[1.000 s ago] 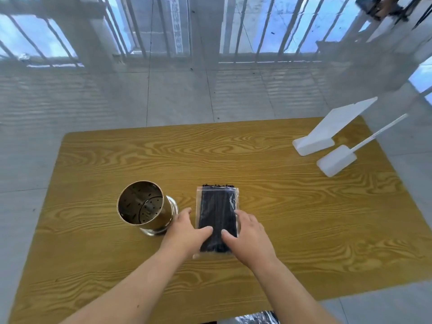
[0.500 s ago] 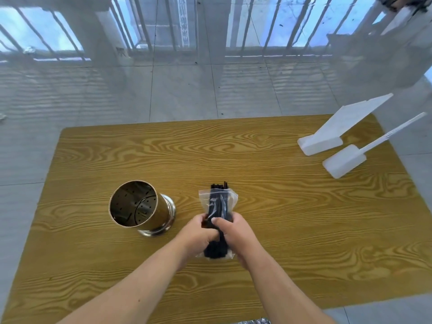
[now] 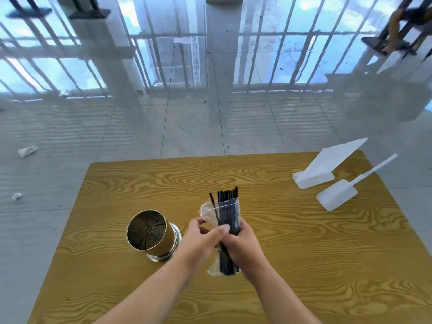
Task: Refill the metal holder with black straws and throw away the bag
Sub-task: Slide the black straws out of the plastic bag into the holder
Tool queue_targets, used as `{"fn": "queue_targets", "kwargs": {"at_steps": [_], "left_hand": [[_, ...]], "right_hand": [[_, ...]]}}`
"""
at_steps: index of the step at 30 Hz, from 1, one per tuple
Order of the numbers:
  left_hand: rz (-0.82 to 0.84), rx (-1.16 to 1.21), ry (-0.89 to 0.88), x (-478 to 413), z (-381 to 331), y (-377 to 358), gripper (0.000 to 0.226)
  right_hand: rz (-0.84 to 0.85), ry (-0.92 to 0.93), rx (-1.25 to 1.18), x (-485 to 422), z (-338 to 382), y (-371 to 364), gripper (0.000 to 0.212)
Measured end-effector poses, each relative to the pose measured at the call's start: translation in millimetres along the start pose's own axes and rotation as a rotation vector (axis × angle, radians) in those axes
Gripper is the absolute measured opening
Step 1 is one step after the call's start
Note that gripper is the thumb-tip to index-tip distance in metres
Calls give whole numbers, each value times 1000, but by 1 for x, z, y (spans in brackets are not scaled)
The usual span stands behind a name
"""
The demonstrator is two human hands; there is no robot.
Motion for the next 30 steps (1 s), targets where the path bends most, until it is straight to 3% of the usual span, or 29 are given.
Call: {"fn": "queue_targets", "kwargs": {"at_steps": [4, 8, 11, 15, 20, 30], "left_hand": [[106, -34, -155, 27, -58, 3, 57], [-137, 26, -278, 49, -97, 24, 18], [-238, 13, -352, 68, -117, 41, 9], [-240, 24, -462, 86, -135, 62, 18], [-234, 36, -566, 101, -141, 90, 29], [-169, 13, -561, 106, -148, 140, 17]], "right_hand": [[103, 209, 189, 14, 70, -24, 23], [193, 360, 278, 31, 122, -56, 33], [231, 389, 286, 43, 137, -75, 31], [278, 368, 227, 54, 142, -99, 31], [296, 334, 231, 63, 134, -127, 12], [232, 259, 281, 68, 140, -164, 10]]}}
Point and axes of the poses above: each hand's wrist, its own x-axis away from the middle knuckle, its own y-axis out of the back of the hand, z = x × y, the point moved 4 cm from there along -x, towards the middle knuckle, and after that the axes turned 2 degrees about z, right-handed, at the moved point
